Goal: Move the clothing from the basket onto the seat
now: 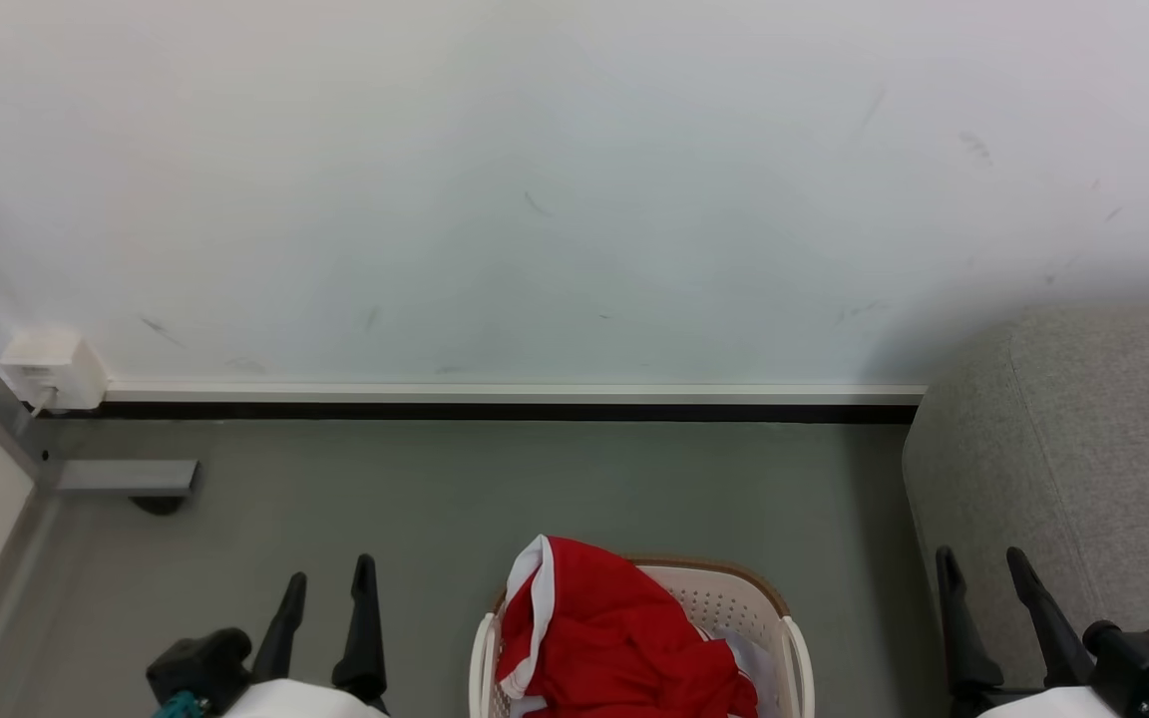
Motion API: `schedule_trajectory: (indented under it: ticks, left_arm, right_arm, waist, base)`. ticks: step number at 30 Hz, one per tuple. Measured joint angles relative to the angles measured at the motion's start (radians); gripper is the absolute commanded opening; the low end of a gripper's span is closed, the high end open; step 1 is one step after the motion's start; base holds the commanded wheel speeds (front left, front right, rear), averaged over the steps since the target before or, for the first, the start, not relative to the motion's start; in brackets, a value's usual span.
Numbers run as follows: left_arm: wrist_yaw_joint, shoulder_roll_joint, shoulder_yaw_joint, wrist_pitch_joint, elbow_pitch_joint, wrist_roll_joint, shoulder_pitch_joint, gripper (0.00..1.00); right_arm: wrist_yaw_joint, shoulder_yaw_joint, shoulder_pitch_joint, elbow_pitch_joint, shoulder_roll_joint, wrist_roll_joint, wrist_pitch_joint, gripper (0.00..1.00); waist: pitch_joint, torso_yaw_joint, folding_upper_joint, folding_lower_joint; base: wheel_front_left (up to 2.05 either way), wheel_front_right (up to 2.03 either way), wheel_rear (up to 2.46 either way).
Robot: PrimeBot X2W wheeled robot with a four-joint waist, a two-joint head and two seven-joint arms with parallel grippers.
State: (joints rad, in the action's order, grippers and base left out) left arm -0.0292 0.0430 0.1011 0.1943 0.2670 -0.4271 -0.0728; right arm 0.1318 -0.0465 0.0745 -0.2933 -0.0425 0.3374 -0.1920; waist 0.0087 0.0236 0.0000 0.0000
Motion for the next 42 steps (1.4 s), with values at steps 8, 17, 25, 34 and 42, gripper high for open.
schedule_trajectory:
  ticks: [8,17,25,34,42]
  left_arm:
    - [-0.007,0.001,0.001,0.012,-0.002,0.083,0.000,1.00]
    - [-0.009,0.001,0.003,0.029,-0.009,0.159,0.001,1.00]
    - [-0.013,0.002,0.000,0.046,-0.004,0.221,0.007,1.00]
    - [-0.003,0.003,0.006,0.063,0.007,0.262,0.008,1.00]
    - [0.021,0.003,0.005,0.070,0.021,0.224,0.009,1.00]
  right_arm:
    - [0.000,0.000,-0.003,-0.010,-0.001,-0.043,-0.017,1.00]
    - [0.000,0.011,-0.004,-0.020,-0.002,-0.087,-0.035,1.00]
    - [0.000,0.020,-0.004,-0.020,-0.003,-0.135,-0.049,1.00]
    - [0.000,0.011,-0.004,-0.020,-0.003,-0.169,-0.065,1.00]
    - [0.000,0.007,-0.006,-0.027,-0.004,-0.135,-0.071,1.00]
  waist:
    - [0.001,0.002,0.0000,0.0000]
    - [0.004,0.005,0.0000,0.0000]
    - [0.004,0.006,0.0000,0.0000]
    - [0.003,0.005,0.0000,0.0000]
    - [0.003,0.003,0.0000,0.0000]
  base:
    - [0.00,0.00,0.00]
    - [0.00,0.00,0.00]
    - [0.00,0.00,0.00]
    - [0.00,0.00,0.00]
    - [0.00,0.00,0.00]
